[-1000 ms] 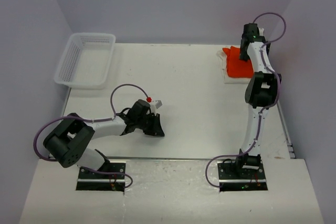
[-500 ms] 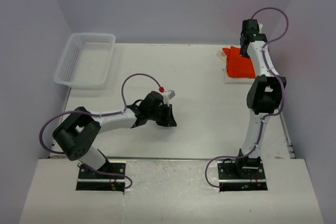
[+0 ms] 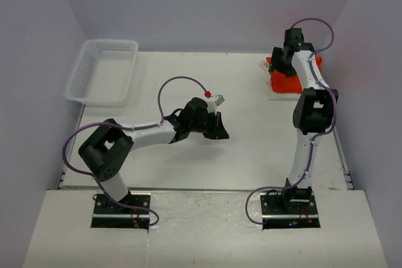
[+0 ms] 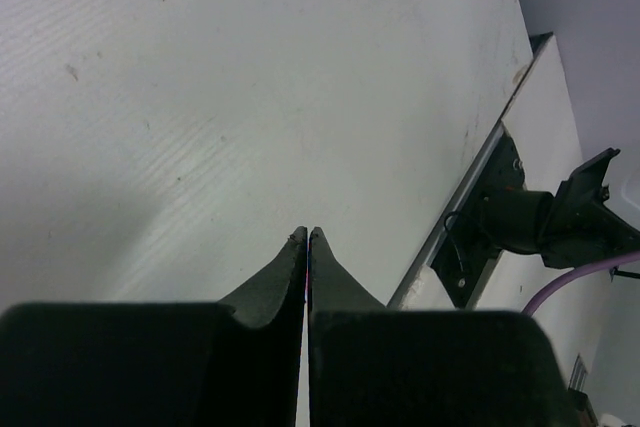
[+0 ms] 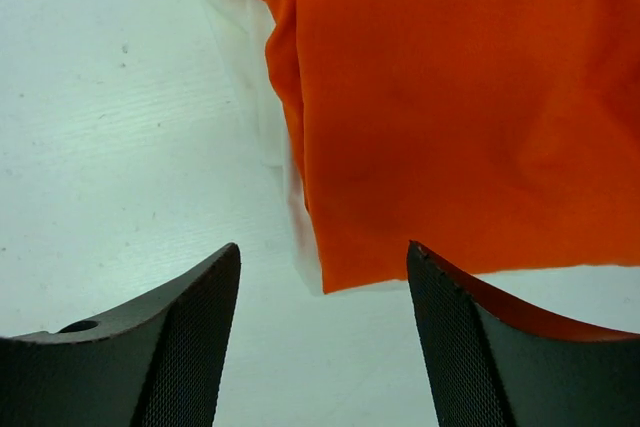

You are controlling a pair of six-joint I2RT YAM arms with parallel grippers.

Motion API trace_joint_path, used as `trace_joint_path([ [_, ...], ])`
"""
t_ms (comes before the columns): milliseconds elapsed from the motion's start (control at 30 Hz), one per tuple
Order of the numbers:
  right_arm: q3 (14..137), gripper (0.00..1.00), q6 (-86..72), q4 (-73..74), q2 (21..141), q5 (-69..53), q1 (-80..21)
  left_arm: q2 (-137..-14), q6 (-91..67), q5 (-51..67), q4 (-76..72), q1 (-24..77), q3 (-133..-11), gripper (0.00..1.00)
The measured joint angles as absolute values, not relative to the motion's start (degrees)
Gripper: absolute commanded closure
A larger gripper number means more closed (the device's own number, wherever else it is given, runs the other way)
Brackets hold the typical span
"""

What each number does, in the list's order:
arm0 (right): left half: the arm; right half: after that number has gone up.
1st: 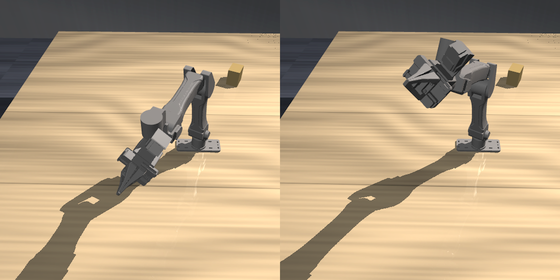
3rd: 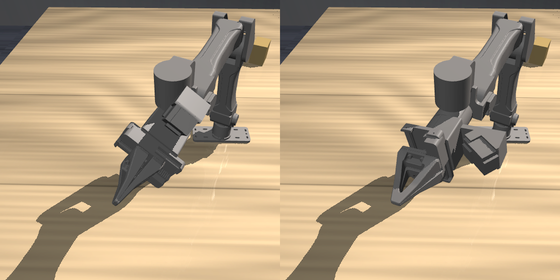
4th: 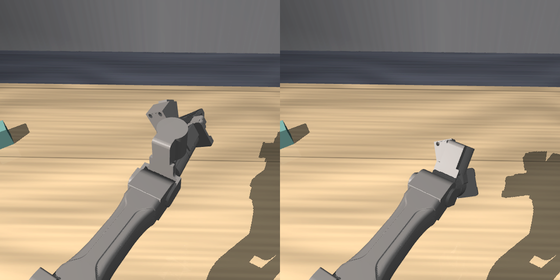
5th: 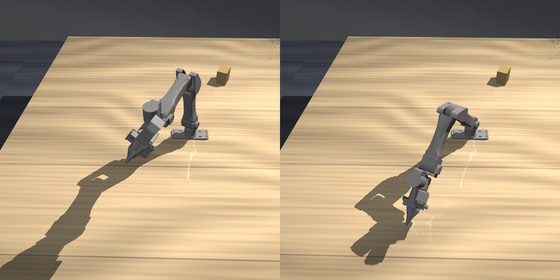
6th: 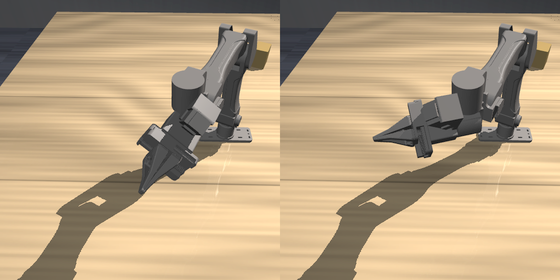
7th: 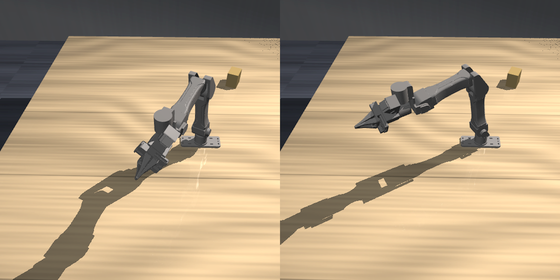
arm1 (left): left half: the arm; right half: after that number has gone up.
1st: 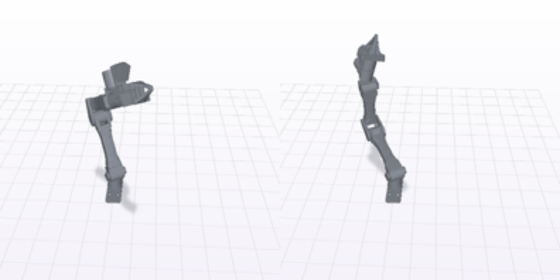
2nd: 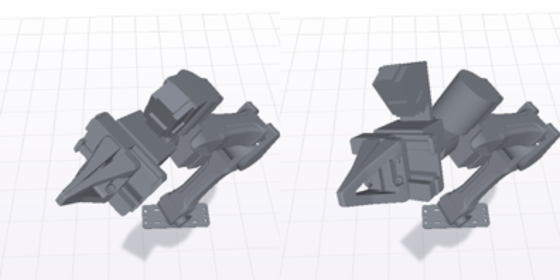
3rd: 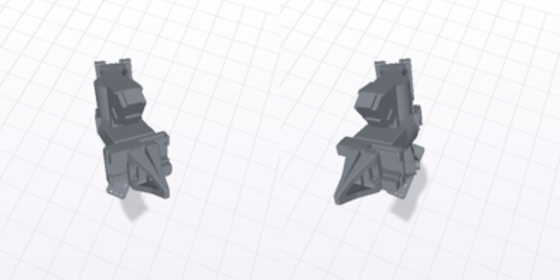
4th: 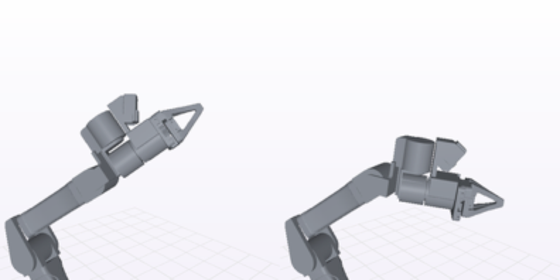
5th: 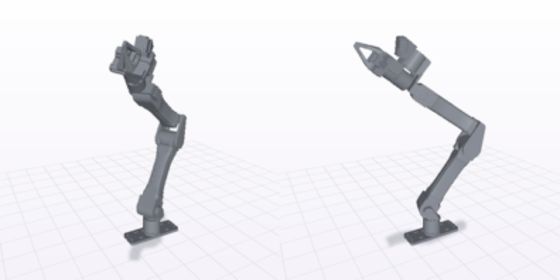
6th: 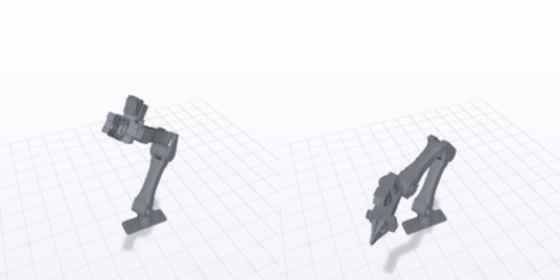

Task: Fold and stack the t-shirts
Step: Put the neatly folded tshirt into the corner of the board with the right arm

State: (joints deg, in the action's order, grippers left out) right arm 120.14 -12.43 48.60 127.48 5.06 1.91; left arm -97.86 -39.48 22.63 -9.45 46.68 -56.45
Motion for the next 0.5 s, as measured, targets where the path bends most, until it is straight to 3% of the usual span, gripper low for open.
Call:
trace_joint_path([
  [333,123.5,0.40,-10.9,51.6,136.1,4.0,1.3,-96.3,-39.2,24.5,-8.1,46.7,-53.2,1.00],
  [400,124.3,0.47,-10.5,52.3,137.3,4.7,1.1,-95.9,-39.2,25.1,-8.1,46.7,-53.2,1.00],
  [433,125.1,0.60,-10.4,52.9,137.8,5.1,1.0,-95.7,-39.2,25.4,-8.1,46.7,-53.2,1.00],
  [500,126.5,0.73,-9.8,53.3,138.7,6.2,0.8,-95.5,-38.9,25.9,-8.1,46.7,-53.2,1.00],
])
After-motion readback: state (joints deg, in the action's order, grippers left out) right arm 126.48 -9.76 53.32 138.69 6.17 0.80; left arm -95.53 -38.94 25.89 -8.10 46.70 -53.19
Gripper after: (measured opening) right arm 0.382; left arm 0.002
